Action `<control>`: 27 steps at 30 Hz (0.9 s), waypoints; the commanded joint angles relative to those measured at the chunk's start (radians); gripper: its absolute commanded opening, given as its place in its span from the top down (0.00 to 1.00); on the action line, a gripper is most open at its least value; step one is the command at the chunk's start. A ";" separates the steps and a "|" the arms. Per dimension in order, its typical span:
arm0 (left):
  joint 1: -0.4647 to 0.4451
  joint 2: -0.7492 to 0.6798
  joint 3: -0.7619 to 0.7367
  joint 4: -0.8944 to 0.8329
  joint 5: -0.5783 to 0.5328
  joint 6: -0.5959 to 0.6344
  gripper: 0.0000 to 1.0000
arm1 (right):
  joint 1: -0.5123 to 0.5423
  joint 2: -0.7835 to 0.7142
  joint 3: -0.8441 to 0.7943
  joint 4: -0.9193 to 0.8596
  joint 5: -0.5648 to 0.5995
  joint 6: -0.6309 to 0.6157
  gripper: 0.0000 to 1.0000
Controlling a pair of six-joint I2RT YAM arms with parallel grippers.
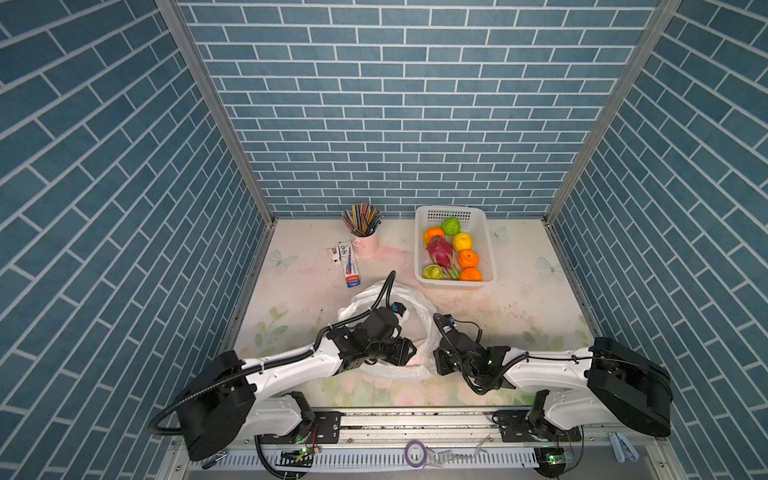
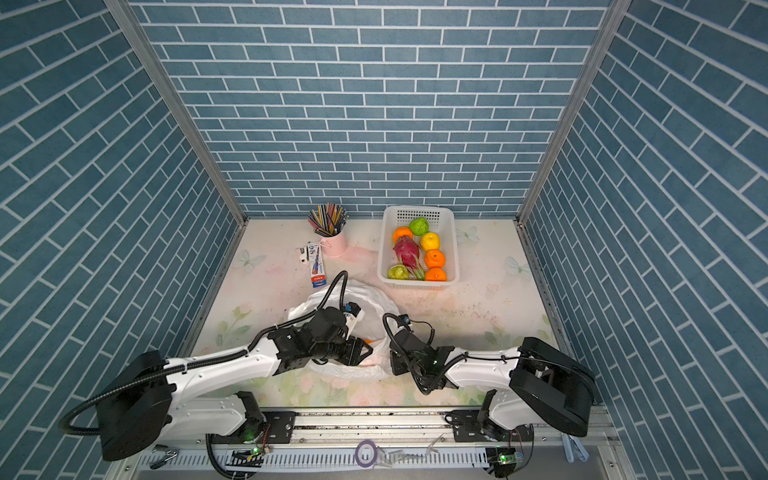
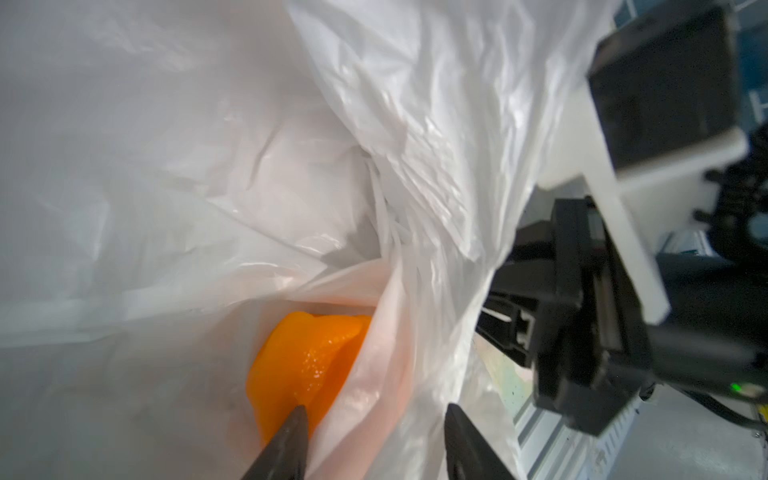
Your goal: Untie the knot of the plastic bag and take out the fruit
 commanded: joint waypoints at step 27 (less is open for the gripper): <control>-0.196 0.231 -0.132 0.378 -0.116 -0.016 0.50 | -0.045 -0.378 0.146 -0.413 -0.092 0.319 0.26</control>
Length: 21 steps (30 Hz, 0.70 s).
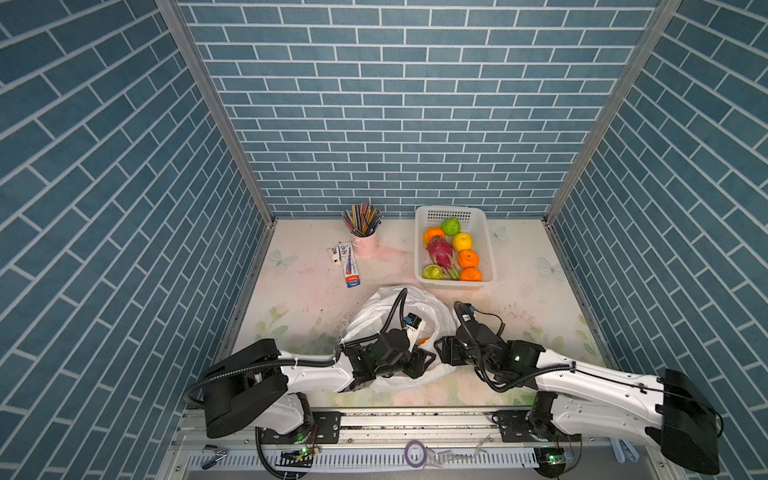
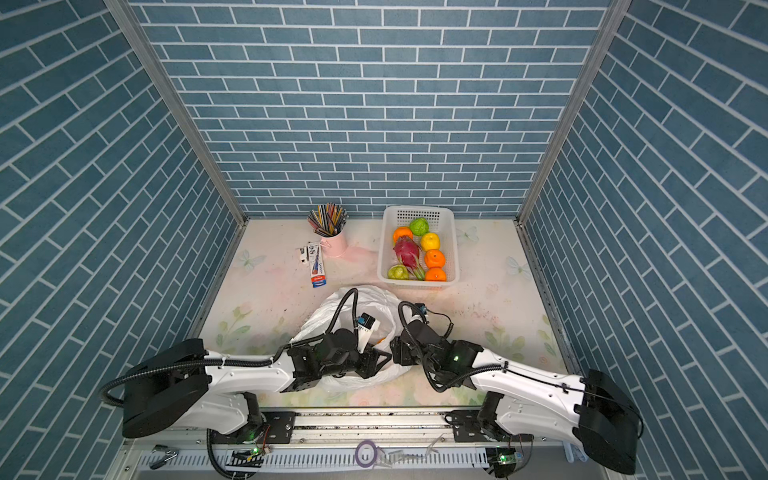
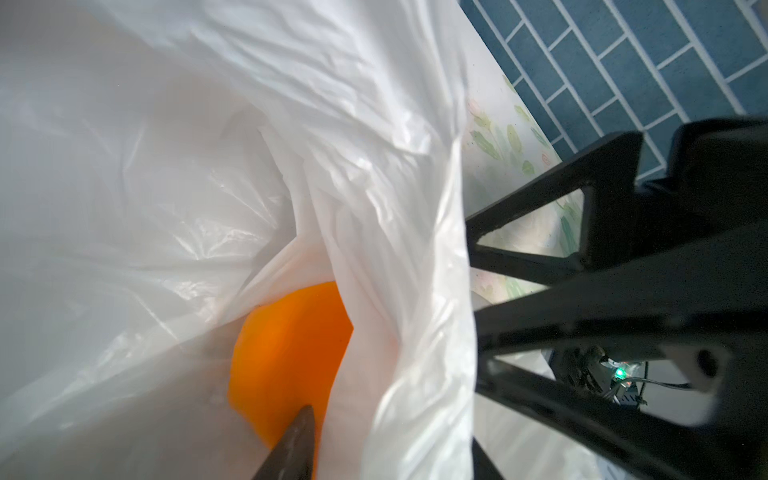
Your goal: Untie the knot of the plastic bag and take out the fruit
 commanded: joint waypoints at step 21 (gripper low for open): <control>-0.045 -0.122 -0.003 -0.234 -0.141 0.034 0.15 | -0.047 0.165 -0.143 0.001 -0.191 0.108 0.83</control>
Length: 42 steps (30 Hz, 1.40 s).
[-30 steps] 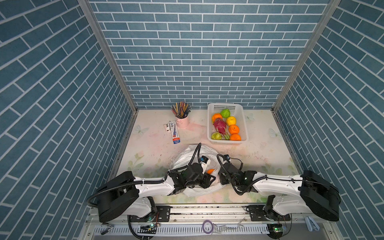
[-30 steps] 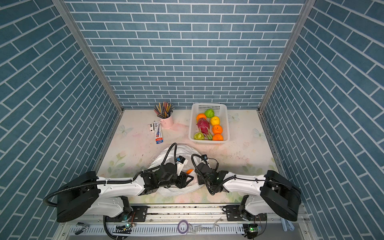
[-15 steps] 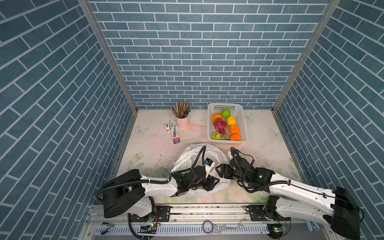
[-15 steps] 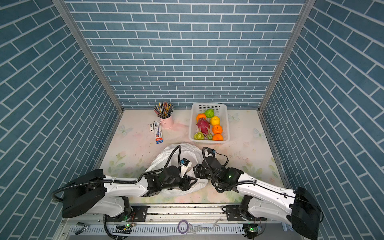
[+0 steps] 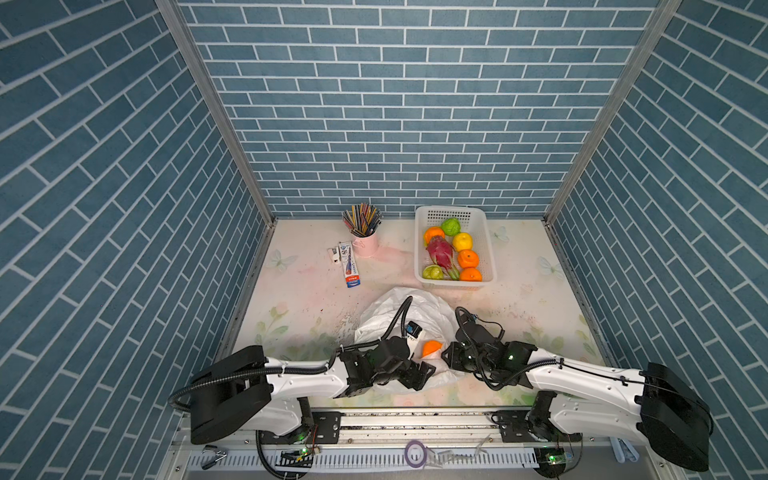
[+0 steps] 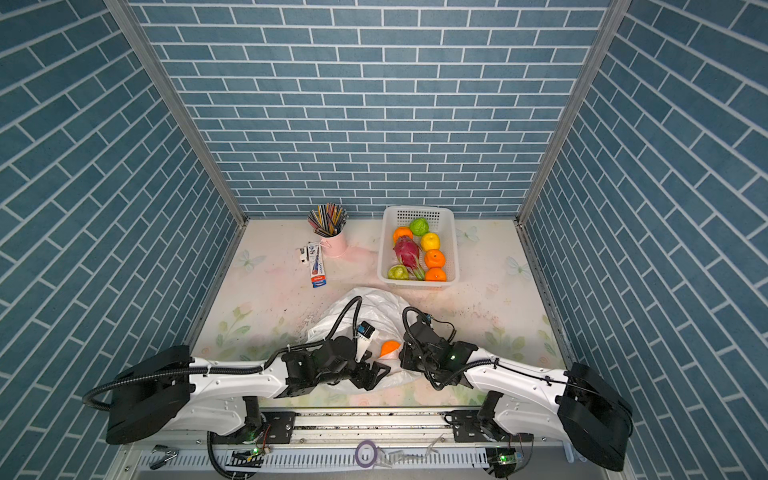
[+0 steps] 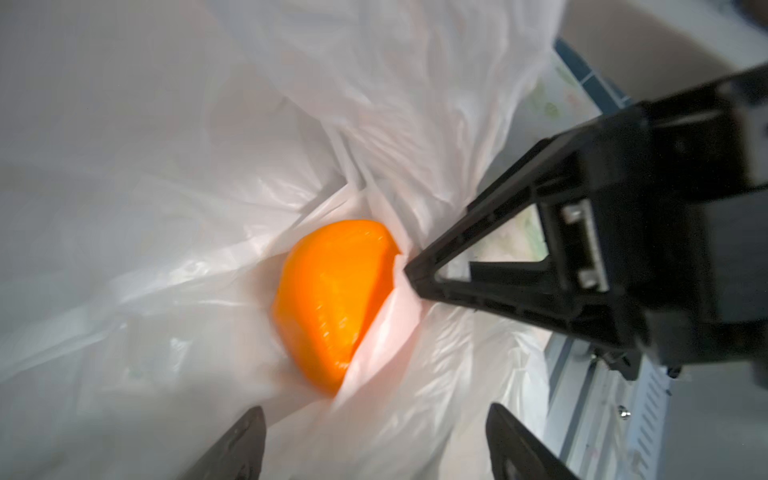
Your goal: Untie the knot of the plastic bag and take out the fruit
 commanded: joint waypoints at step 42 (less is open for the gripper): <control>0.210 0.239 0.151 0.149 0.338 -0.266 0.48 | -0.002 0.024 -0.071 0.042 -0.035 -0.135 0.92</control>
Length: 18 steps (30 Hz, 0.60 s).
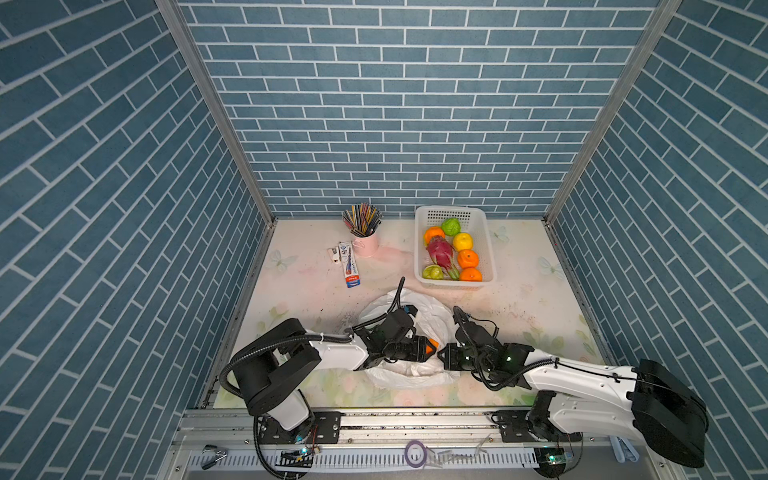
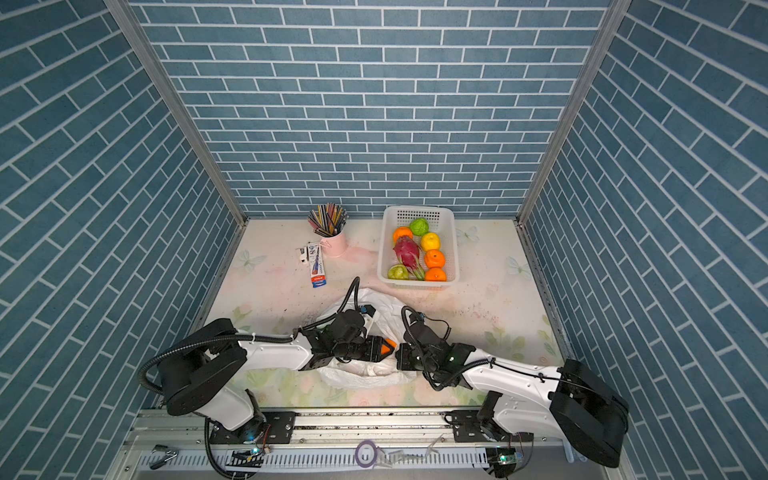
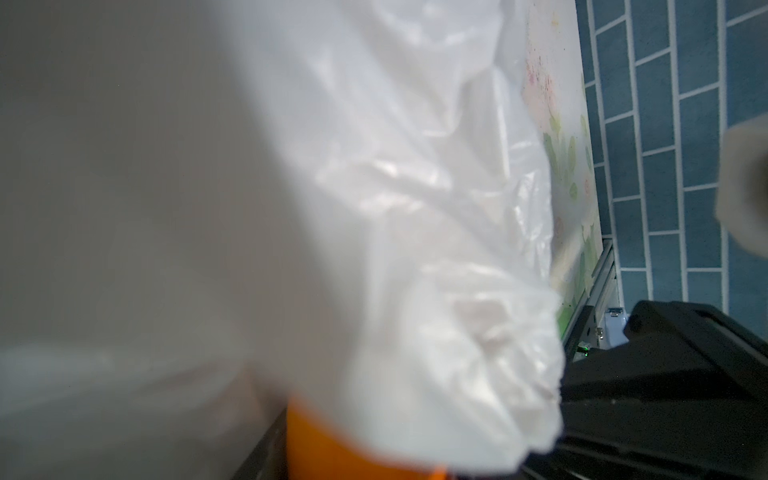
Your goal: Untie the knot of the plastic bag and take out the fruit
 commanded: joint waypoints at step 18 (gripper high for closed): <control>0.009 -0.087 0.010 0.049 0.007 0.041 0.48 | 0.001 -0.023 -0.045 -0.075 0.018 -0.022 0.87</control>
